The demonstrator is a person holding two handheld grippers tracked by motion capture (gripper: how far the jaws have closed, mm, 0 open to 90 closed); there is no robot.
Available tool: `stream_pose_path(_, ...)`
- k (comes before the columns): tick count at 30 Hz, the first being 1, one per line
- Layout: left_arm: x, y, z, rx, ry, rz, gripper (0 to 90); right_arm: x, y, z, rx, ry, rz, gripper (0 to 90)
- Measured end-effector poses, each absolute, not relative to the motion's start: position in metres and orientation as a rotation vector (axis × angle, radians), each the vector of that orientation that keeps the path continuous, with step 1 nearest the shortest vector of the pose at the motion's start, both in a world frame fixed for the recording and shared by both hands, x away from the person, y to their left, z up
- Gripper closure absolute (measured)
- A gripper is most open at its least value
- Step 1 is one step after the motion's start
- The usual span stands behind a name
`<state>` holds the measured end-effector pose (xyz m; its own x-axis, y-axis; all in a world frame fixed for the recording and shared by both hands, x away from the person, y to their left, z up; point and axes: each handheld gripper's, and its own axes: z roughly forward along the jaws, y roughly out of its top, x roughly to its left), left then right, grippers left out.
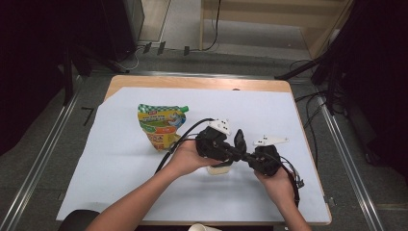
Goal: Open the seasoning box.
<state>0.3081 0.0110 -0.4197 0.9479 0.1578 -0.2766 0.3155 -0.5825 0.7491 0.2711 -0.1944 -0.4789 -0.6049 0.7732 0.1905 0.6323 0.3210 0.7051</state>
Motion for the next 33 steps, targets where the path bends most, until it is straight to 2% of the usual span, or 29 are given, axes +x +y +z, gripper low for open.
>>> stream_pose_path(4,0.311,0.013,-0.421,2.191,0.343,-0.253,78.6,0.27,-0.193,-0.479,1.279,2.395,1.157,90.0)
stream_pose_path(10,0.309,0.024,-0.418,2.203,0.348,-0.229,70.4,0.263,-0.197,-0.473,1.287,2.386,1.199,88.8)
stream_pose_path(16,0.308,0.039,-0.415,2.21,0.354,-0.235,68.7,0.249,-0.196,-0.47,1.246,2.382,1.205,79.2)
stream_pose_path(17,0.306,0.046,-0.413,2.204,0.358,-0.232,66.1,0.244,-0.195,-0.47,1.249,2.39,1.197,73.4)
stream_pose_path(25,0.3,0.068,-0.406,2.168,0.387,-0.216,62.5,0.218,-0.188,-0.468,1.22,2.456,1.3,66.1)
stream_pose_path(26,0.3,0.074,-0.405,2.157,0.402,-0.218,61.5,0.212,-0.183,-0.469,1.187,2.461,1.323,59.9)
stream_pose_path(32,0.302,0.089,-0.409,2.158,0.452,-0.226,60.2,0.2,-0.165,-0.467,1.122,2.51,1.368,57.3)
stream_pose_path(33,0.302,0.089,-0.409,2.158,0.452,-0.226,57.7,0.2,-0.165,-0.467,1.122,2.51,1.368,57.3)
